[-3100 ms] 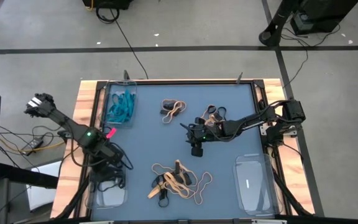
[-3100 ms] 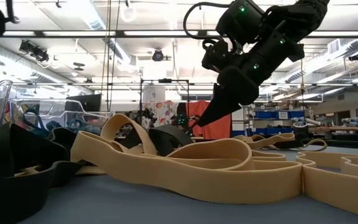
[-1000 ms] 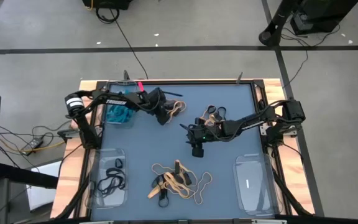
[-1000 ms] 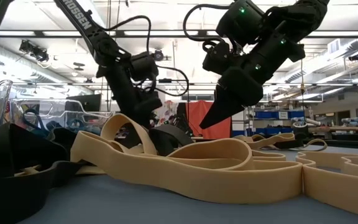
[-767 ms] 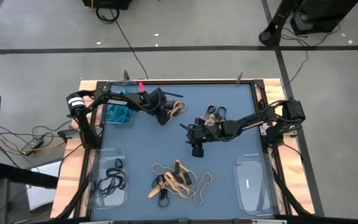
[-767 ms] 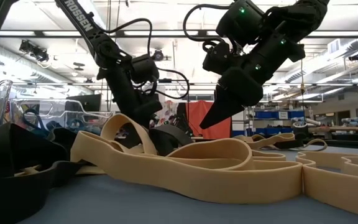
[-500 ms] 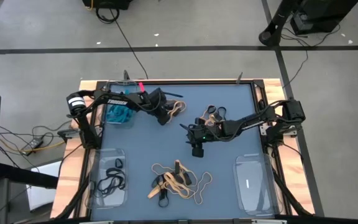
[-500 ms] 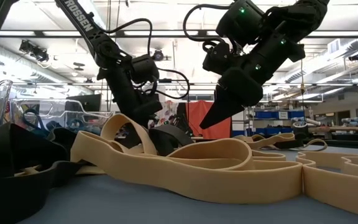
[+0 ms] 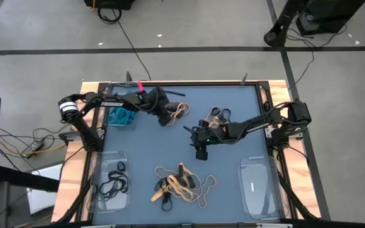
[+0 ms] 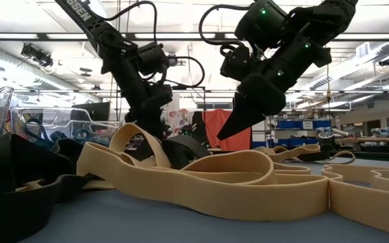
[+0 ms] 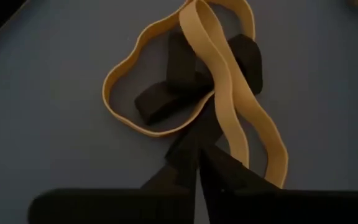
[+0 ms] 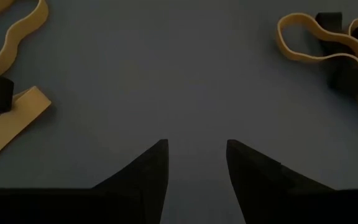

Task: Sort rubber bands into baskets
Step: Put the black rubber band into the bottom left transparent bin

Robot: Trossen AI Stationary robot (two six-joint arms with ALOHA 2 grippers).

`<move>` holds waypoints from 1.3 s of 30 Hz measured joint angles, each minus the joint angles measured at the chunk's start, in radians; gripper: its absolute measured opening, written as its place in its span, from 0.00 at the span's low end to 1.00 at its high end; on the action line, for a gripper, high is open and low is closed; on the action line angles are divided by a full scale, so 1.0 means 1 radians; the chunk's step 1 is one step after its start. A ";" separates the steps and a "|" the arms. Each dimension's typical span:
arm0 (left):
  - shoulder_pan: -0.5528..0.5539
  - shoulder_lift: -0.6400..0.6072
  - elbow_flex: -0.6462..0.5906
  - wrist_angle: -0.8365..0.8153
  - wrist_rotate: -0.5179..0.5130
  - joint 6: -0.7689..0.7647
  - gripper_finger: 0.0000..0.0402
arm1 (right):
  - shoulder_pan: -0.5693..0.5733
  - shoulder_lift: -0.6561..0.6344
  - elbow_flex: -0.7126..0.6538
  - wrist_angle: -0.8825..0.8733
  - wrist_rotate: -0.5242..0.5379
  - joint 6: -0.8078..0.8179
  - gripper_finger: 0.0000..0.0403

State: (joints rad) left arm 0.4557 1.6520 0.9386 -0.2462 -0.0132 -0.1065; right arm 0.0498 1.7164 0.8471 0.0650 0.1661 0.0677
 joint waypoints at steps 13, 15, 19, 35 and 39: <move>0.004 0.148 0.004 0.077 0.010 0.002 0.41 | 0.000 0.000 0.000 0.000 -0.002 0.000 0.43; 0.005 0.155 0.004 0.075 0.014 0.002 0.42 | 0.000 0.000 0.000 0.000 -0.001 0.000 0.43; 0.004 0.154 0.008 0.031 0.019 0.001 0.31 | -0.001 0.000 0.000 0.000 -0.001 0.000 0.43; -0.062 -0.057 -0.002 -0.168 -0.034 -0.056 0.01 | -0.001 0.000 0.000 -0.001 0.000 0.000 0.43; -0.130 -0.150 -0.002 -0.263 -0.046 -0.097 0.01 | -0.001 0.000 0.000 -0.002 0.000 0.000 0.43</move>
State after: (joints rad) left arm 0.3256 1.5016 0.9371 -0.5093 -0.0594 -0.2040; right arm 0.0490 1.7163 0.8471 0.0633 0.1661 0.0677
